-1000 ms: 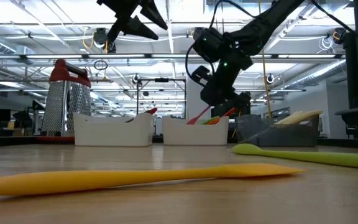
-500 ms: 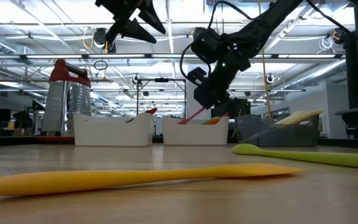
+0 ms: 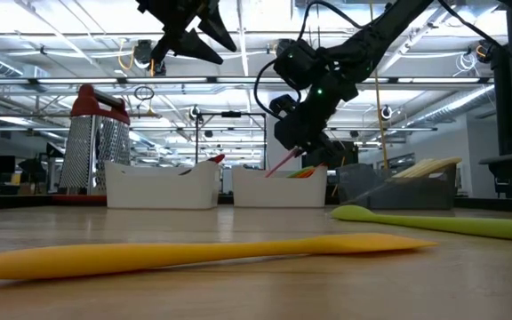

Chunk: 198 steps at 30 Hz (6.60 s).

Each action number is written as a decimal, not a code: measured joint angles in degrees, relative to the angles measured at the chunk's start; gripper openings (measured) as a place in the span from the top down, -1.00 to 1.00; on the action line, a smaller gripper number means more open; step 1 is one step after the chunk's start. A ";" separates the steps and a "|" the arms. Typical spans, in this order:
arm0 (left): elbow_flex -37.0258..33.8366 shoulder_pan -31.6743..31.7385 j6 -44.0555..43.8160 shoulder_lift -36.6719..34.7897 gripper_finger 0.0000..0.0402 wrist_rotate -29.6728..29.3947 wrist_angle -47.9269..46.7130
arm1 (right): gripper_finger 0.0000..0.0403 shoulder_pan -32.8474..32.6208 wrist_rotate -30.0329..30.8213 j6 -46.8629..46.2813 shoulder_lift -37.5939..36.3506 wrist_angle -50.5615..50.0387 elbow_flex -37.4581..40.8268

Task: Pick & Place Kitchen Items
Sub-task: Put the pink spatula into the right white bin, then put the yellow spatula into the right white bin

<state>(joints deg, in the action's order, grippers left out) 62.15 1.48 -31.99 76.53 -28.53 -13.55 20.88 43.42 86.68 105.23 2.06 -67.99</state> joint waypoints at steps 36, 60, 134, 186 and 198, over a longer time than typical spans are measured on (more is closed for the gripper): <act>0.00 -0.11 2.89 0.00 0.14 3.09 -1.77 | 0.24 -8.08 12.01 -14.50 -10.33 -5.96 -0.02; 0.00 -0.57 7.22 0.00 0.14 4.24 -2.70 | 0.29 -25.12 -2.40 -66.00 -22.67 -31.35 0.00; 32.81 -25.42 -7.89 41.51 0.14 26.74 -20.90 | 0.30 -40.39 -16.54 -91.17 -63.66 -2.56 27.91; 35.06 -23.55 -34.14 54.01 0.14 5.77 -44.47 | 0.30 -40.37 -16.59 -88.96 -65.14 -3.60 27.91; 34.97 -22.75 -29.83 54.01 0.14 7.73 -43.14 | 0.30 -40.37 -16.65 -88.97 -65.13 -3.60 27.91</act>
<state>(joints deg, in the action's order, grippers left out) 97.12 -21.28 -61.82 130.54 -20.79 -56.69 -19.49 26.77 -2.29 40.10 -1.54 -40.07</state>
